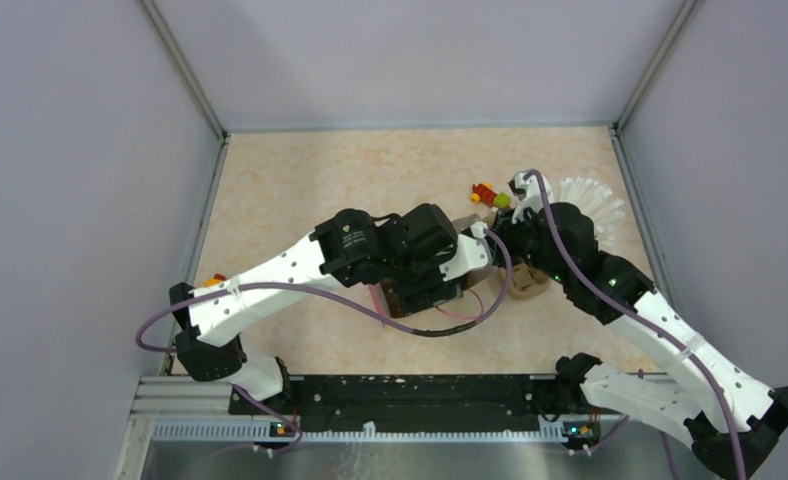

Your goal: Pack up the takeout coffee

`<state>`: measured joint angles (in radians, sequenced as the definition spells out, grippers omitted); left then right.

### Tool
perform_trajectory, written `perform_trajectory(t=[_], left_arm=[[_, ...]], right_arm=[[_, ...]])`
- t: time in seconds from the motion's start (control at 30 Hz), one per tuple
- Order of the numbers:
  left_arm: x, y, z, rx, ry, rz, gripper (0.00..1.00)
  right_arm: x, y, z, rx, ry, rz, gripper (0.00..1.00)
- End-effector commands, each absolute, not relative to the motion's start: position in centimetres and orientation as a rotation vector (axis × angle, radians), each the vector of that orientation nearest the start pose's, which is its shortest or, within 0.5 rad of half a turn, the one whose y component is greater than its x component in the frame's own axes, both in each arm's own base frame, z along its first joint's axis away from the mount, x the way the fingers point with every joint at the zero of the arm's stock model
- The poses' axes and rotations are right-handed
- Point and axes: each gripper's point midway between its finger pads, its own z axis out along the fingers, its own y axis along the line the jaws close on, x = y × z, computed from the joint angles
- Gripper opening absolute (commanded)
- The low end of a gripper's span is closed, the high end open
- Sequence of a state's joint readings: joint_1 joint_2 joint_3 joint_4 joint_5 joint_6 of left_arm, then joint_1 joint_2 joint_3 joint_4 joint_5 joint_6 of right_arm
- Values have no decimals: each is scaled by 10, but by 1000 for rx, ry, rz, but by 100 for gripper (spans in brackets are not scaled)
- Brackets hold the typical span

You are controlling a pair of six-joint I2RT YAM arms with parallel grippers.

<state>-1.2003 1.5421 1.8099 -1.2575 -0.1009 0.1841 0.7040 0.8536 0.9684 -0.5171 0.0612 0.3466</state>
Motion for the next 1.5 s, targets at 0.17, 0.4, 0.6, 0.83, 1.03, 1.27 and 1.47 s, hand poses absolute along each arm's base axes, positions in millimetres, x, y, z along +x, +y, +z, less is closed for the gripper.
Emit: perform_trajectory(t=[0.17,0.4,0.6,0.83,1.03,1.27,1.47], left_arm=[[151,-300,273,1588,1985,-211,52],[172,-298,269,1581,1953,-62,53],[196,-293,267,1571,1888,120,53],[206,-301,274,1535,1872,146,53],[190,-298,257,1544,1968,91,52],[182,-298,248,1552,2018,87,52],[163,-306,233,1624,2069,60,52]], right_arm=[[236,200,284,-294,1951,629,7],[241,198,303,-281,1840,634,1],[255,198,311,-259,1722,611,0],[261,195,301,-246,1719,574,0],[239,195,284,-282,1755,648,0],[219,183,263,-322,1804,642,0],[209,185,255,-319,1823,691,0]])
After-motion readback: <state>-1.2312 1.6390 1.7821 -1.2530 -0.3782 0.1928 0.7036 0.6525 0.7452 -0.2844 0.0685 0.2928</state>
